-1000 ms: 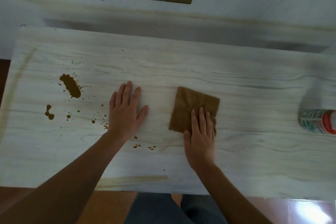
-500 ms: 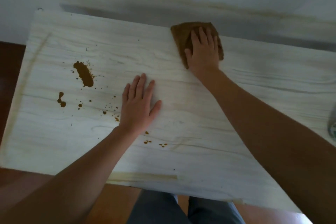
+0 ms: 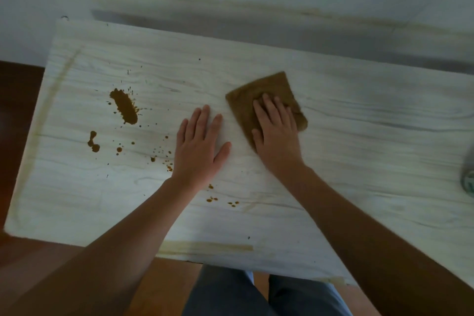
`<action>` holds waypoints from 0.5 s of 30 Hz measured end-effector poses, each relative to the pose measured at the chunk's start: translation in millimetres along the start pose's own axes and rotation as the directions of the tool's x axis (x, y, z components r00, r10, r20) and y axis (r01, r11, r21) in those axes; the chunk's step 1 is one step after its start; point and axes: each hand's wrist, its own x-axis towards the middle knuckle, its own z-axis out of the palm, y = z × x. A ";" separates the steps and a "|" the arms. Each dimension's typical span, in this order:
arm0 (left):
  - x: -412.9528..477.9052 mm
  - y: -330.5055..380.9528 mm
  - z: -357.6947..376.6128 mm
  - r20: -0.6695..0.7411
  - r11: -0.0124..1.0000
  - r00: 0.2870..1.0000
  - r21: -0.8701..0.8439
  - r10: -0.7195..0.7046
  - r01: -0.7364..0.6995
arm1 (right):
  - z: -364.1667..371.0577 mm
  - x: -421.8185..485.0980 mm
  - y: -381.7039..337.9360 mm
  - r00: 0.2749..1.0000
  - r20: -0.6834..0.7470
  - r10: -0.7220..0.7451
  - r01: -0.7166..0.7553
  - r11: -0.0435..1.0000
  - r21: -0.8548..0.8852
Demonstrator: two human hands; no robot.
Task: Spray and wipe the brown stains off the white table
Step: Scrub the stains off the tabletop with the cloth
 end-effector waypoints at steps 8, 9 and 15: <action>-1.9 -1.6 2.5 -0.043 1.000 0.999 -0.001 0.006 -0.006 | 8.2 -78.1 11.3 0.979 0.056 0.197 -0.194 0.980 -0.046; -1.5 -1.7 2.2 -0.037 1.000 0.999 0.001 0.005 -0.005 | 6.5 -68.0 15.0 0.983 0.061 0.176 -0.172 0.983 -0.060; -1.3 -2.0 2.8 -0.022 1.000 1.000 -0.006 0.006 -0.007 | -13.3 42.5 33.4 0.987 0.039 0.155 -0.151 0.985 -0.083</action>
